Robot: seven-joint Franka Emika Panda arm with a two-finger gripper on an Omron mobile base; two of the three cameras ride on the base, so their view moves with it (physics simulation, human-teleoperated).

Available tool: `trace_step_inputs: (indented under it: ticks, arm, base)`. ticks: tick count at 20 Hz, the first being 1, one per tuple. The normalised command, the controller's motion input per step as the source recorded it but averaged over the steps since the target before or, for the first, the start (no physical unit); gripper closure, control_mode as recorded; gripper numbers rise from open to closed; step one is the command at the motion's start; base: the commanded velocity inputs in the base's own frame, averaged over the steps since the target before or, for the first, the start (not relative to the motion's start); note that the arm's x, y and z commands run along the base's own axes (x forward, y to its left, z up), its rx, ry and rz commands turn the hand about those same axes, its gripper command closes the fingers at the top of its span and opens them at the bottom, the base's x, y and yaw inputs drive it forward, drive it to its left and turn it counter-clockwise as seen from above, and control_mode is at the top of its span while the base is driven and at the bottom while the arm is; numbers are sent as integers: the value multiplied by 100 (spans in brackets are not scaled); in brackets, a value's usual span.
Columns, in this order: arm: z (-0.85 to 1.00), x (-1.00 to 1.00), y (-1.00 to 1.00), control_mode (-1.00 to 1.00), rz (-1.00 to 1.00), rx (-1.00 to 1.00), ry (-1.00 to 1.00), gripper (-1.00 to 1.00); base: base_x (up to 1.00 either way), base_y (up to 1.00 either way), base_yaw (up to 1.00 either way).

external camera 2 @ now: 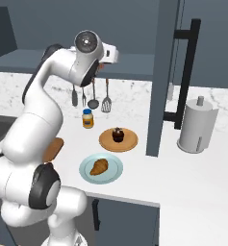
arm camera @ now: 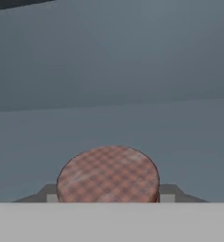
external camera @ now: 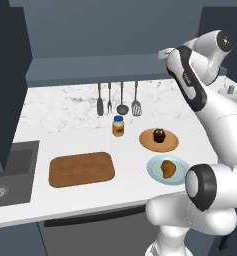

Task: From the different types of pastries on the counter, select a croissant and place it on the cutting board. Then retrieve a jar of jam from the cabinet and place it alongside the croissant on the cutting board.

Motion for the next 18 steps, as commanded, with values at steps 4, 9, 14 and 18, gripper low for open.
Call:
trace_step_inputs:
  ticks: [4, 9, 14, 18]
  arm:
    - [0, -68, 14, -100, 13, 7, 0, 100]
    - [0, -59, 48, -100, 12, 1, -6, 100]
    - [0, -63, 66, -100, 11, 0, -17, 100]
    - [-1, -70, 67, -100, 12, 0, -4, 100]
  base:
    - [0, 0, 0]
    - [0, 0, 0]
    - [0, 0, 0]
    - [0, 0, 0]
